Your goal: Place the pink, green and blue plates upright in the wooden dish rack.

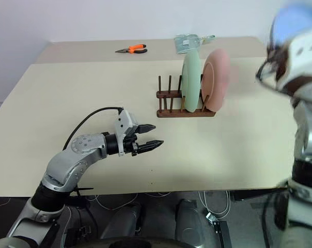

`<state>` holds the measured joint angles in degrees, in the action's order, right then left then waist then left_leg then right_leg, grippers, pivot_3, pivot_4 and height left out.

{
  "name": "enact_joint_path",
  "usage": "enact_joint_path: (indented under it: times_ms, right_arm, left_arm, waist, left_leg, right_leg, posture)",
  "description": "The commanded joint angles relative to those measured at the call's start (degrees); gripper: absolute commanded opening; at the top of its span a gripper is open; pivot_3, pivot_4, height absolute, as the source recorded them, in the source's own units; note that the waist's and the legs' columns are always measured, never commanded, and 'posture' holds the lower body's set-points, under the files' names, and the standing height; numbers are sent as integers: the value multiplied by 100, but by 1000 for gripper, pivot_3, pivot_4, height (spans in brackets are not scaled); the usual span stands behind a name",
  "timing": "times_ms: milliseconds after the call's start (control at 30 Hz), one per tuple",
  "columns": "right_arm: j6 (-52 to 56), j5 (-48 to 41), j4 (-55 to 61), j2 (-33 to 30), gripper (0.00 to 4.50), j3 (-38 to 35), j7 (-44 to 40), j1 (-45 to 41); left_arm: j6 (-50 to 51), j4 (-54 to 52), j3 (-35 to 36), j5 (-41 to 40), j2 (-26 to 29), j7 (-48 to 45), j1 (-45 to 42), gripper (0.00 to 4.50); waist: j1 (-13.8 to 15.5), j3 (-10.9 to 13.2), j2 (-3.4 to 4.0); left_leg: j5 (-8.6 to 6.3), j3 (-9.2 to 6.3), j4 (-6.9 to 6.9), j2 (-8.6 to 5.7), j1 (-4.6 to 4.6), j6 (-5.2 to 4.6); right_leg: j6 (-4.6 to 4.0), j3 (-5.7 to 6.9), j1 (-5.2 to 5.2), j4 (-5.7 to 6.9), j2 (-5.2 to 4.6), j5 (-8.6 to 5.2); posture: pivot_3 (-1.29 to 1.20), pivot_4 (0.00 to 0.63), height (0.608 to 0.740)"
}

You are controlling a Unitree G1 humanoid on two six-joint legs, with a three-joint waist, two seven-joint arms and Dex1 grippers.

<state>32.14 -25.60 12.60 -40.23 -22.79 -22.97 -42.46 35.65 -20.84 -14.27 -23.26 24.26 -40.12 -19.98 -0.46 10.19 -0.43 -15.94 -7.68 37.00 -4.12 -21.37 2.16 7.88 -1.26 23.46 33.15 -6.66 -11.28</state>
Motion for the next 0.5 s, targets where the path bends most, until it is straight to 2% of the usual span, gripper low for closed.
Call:
enact_joint_path:
  times_ms: [33, 100, 267, 367, 500]
  right_arm:
    - [920, -1787, 702, 517, 44, -114, 102, -677]
    - [1414, -2915, 803, 1313, 44, 51, 694, -1200]
    - [1759, -4636, 290, 2979, 44, 241, 2251, -1673]
    - [1739, -4761, -102, 3397, 44, 275, 2956, -1500]
    - [1678, -4725, -330, 3546, 44, 409, 3293, -1148]
  left_arm:
    - [-150, -74, 163, 11, -4, 4, -29, 3160]
    - [-187, -41, 219, 39, 29, 11, -2, 3160]
    - [-248, 29, 347, 48, 66, 34, 20, 3160]
    - [-241, -29, 480, 25, 108, 86, 89, 3160]
    - [-227, -141, 596, 11, 177, 115, 239, 3160]
  waist:
    - [-6, -6, -11]
    - [-17, -7, -11]
    - [-33, -6, -6]
    - [5, -7, -7]
    - [-20, -7, -6]
  left_leg:
    - [0, -8, -4, 0, 1, 0]
    - [0, -18, -4, 0, -1, 0]
    - [0, -30, -4, -1, 0, 0]
    - [1, -30, -4, -5, -3, 1]
    - [1, -20, -4, -10, -6, 1]
  right_leg:
    - [1, 6, -1, 0, 1, 1]
    - [-1, 14, -2, 0, 0, 1]
    - [-4, 9, 9, 10, 0, 3]
    - [8, 11, 13, 16, 0, 10]
    - [9, 10, 15, 14, -2, 11]
  posture:
    - [0, 150, 740]
    - [0, 150, 740]
    - [0, 150, 740]
    - [0, 150, 740]
    - [0, 150, 740]
